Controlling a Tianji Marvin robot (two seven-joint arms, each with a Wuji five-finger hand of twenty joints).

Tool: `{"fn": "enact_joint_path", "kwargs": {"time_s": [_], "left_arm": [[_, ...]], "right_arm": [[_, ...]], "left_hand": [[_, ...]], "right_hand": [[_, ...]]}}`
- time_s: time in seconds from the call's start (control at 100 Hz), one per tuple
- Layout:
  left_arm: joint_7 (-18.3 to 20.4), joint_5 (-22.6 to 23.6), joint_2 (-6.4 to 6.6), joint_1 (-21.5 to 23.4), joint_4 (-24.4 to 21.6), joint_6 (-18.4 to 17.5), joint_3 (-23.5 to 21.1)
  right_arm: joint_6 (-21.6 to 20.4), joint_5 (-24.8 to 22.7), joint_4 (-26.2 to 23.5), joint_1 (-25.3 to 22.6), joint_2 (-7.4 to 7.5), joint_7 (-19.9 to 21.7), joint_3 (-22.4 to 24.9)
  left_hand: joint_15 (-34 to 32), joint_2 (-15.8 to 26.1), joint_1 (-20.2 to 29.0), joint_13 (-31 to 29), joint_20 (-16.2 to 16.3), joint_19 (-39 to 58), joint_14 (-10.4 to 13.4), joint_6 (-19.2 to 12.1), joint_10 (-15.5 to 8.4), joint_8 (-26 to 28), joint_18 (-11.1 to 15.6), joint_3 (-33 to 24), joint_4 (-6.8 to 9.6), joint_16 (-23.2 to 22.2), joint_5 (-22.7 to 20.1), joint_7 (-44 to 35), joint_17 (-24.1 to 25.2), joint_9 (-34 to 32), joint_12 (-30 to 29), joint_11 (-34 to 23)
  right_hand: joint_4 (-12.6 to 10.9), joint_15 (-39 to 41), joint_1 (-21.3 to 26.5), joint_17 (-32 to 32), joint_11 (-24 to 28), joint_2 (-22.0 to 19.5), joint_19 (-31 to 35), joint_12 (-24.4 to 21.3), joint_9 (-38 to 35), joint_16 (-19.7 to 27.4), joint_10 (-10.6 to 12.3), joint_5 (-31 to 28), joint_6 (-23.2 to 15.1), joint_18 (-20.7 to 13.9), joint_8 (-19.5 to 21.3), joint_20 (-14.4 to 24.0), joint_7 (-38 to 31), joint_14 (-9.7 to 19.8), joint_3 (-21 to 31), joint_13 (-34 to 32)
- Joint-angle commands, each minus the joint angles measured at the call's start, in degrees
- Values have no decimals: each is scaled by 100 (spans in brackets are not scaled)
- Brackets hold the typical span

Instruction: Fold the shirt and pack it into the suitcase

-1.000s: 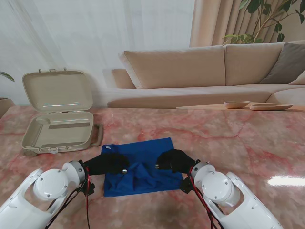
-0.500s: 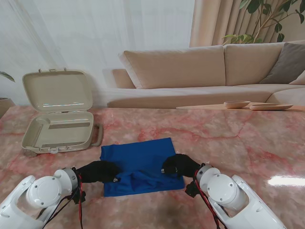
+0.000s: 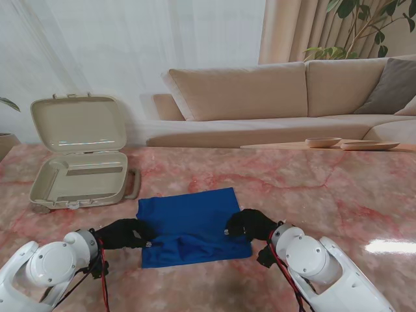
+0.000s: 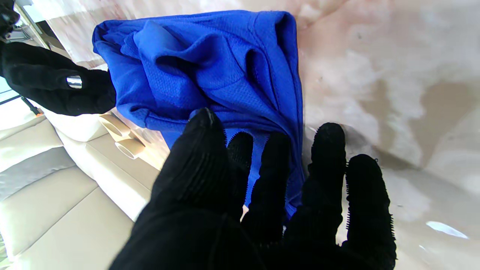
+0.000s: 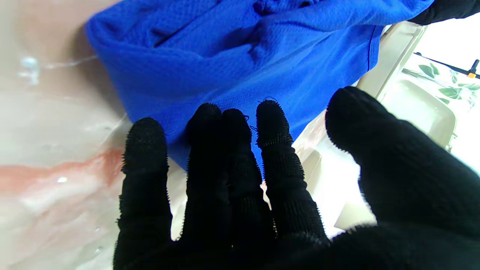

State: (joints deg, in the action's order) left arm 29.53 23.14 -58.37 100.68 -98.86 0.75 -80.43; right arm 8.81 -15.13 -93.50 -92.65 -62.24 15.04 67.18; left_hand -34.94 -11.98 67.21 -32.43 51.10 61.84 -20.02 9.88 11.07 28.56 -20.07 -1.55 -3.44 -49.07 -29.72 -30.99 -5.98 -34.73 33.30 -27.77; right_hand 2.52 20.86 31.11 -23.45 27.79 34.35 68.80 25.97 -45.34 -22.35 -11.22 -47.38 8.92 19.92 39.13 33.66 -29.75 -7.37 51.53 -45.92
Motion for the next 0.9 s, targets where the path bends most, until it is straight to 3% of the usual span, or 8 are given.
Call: {"fn": "enact_joint_path", "kwargs": {"time_s": [0.0, 0.33, 0.4, 0.89], "left_arm": [[-50, 4, 12, 58, -82, 49, -30], [-273, -233, -58, 22, -419, 336, -32], [-276, -159, -56, 16, -477, 396, -8], [121, -56, 40, -175, -4, 564, 274]], "right_arm": [[71, -37, -51, -120, 25, 20, 55], [136, -124, -504, -191, -81, -468, 148], [168, -91, -509, -135, -105, -540, 74], [-57, 499, 183, 354, -190, -539, -737]], "left_hand": [[123, 148, 53, 130, -85, -78, -93, -102, 197, -3, -71, 216, 74, 70, -63, -88, 72, -23, -53, 32], [120, 216, -9, 129, -96, -76, -129, -78, 221, -30, -95, 236, 66, 107, -86, -26, 69, -34, -84, 70], [114, 230, -28, 126, -95, -72, -139, -69, 238, -33, -96, 244, 61, 109, -92, -9, 64, -46, -88, 77], [120, 261, -20, 168, -93, -84, -143, -67, 254, 11, -86, 250, 54, 113, -108, 82, 110, -33, -98, 106]], "right_hand": [[-53, -164, -189, -22, 41, 115, 46, 12, -106, 77, -330, -151, -178, 22, -81, -22, -107, -610, 63, 62], [1, -74, -93, -93, 78, 155, 83, 47, -259, 34, -342, -194, -180, 23, -135, -38, -179, -632, 19, -95], [126, -67, 131, -94, 62, 189, 105, 84, -267, 13, -345, -77, -197, 18, -421, -83, -503, -646, -13, -111], [115, -107, 37, -88, 44, 125, 97, 78, -242, 24, -321, -52, -218, -18, -531, -95, -578, -616, -28, -87]]}}
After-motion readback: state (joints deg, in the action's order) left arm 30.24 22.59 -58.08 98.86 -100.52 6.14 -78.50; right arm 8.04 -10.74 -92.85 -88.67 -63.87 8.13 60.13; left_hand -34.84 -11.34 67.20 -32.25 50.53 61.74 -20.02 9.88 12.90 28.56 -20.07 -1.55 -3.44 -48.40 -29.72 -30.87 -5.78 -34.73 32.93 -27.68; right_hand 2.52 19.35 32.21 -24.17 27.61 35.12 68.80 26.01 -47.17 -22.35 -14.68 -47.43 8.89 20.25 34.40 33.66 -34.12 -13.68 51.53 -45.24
